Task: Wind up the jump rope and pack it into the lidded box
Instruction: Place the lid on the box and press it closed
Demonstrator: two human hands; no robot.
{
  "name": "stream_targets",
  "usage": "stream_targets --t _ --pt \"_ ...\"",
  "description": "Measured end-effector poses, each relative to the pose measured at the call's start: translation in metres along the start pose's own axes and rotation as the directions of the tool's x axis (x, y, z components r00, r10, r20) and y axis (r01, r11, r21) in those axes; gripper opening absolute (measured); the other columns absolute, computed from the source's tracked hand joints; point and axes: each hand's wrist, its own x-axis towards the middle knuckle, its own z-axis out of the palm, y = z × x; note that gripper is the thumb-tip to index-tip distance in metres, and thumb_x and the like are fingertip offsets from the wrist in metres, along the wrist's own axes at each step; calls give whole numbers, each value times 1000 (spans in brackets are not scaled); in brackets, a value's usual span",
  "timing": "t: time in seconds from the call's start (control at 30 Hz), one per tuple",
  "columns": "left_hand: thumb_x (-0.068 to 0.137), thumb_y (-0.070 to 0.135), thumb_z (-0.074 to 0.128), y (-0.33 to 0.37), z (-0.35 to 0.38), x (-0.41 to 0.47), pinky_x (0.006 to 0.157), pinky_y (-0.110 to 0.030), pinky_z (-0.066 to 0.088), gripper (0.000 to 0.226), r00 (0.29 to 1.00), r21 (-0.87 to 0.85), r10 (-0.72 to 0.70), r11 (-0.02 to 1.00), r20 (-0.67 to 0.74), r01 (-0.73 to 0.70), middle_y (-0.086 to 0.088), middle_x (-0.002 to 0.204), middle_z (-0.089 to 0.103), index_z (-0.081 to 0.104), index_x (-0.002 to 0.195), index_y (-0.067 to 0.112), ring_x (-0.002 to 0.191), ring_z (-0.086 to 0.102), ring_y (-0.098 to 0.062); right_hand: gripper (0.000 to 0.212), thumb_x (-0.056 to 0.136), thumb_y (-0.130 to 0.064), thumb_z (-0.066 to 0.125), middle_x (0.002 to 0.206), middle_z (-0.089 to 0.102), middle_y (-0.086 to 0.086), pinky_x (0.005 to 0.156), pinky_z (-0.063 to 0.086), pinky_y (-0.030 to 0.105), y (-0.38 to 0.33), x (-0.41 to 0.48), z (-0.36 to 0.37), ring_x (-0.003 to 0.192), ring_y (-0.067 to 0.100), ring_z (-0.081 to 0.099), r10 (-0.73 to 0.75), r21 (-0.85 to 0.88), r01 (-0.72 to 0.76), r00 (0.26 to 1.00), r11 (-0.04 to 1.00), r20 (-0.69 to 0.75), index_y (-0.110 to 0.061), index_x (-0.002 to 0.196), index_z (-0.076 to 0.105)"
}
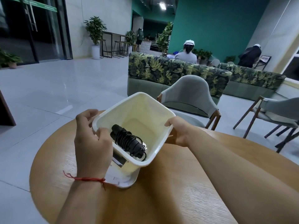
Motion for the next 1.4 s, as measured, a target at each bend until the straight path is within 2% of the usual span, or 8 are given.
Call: stream_targets --t 0.13,0.4,0.6,0.73,0.83,1.07,1.2,1.4 --pt "106 26 53 -10 13 -3 108 -53 53 27 998 -44 -66 997 11 67 0 137 65 50 132 27 131 63 -20 42 98 -1 51 116 67 27 69 69 54 9 -31 -29 97 46 75 15 141 -7 998 990 -58 -6 140 54" --pt "107 57 26 -18 39 -56 116 -50 42 59 860 84 -224 974 459 208 -6 136 71 68 132 24 128 62 -29 42 99 3 50 147 44 25 77 68 65 49 -109 -104 119 62 58 66 477 55 970 877 -233 -9 139 48" --pt "100 38 57 -59 42 -71 101 -43 52 31 720 679 -289 656 631 -331 -12 131 72 69 118 16 121 65 -36 53 103 2 44 170 19 21 47 66 57 88 -146 -130 150 71 25 161 678 85 943 730 -291 -9 154 45" --pt "103 33 48 -52 40 -82 95 -43 50 26 720 723 -252 503 647 -474 -6 129 71 65 118 21 119 64 -32 51 105 1 43 179 6 22 51 66 58 100 -158 -143 155 74 10 165 720 93 946 688 -279 -11 155 44" --pt "106 18 39 -38 40 -90 96 -45 47 29 747 738 -224 480 627 -475 -6 129 69 62 122 22 120 62 -30 54 112 -13 51 183 5 18 47 67 52 107 -167 -143 157 73 10 164 661 62 947 748 -275 -13 165 39" --pt "95 10 57 18 8 -67 69 -45 51 22 884 641 120 645 452 -415 -14 106 72 59 117 12 93 67 -40 62 108 -26 60 171 37 11 103 59 64 101 -188 -158 152 46 41 57 392 110 919 913 -390 -18 166 41" --pt "85 9 70 72 -11 -62 54 -35 43 20 841 555 380 632 386 -541 -10 81 68 63 103 14 72 66 -40 71 104 -23 62 168 44 13 114 44 53 89 -209 -167 147 40 47 -143 124 241 840 963 -524 -21 169 32" --pt "70 7 77 163 -29 -92 59 -36 52 21 719 336 625 636 304 -695 -7 73 65 71 88 15 67 63 -36 76 103 -5 65 176 39 6 125 37 50 61 -243 -175 161 31 37 -555 -147 536 782 831 -284 -28 170 38"
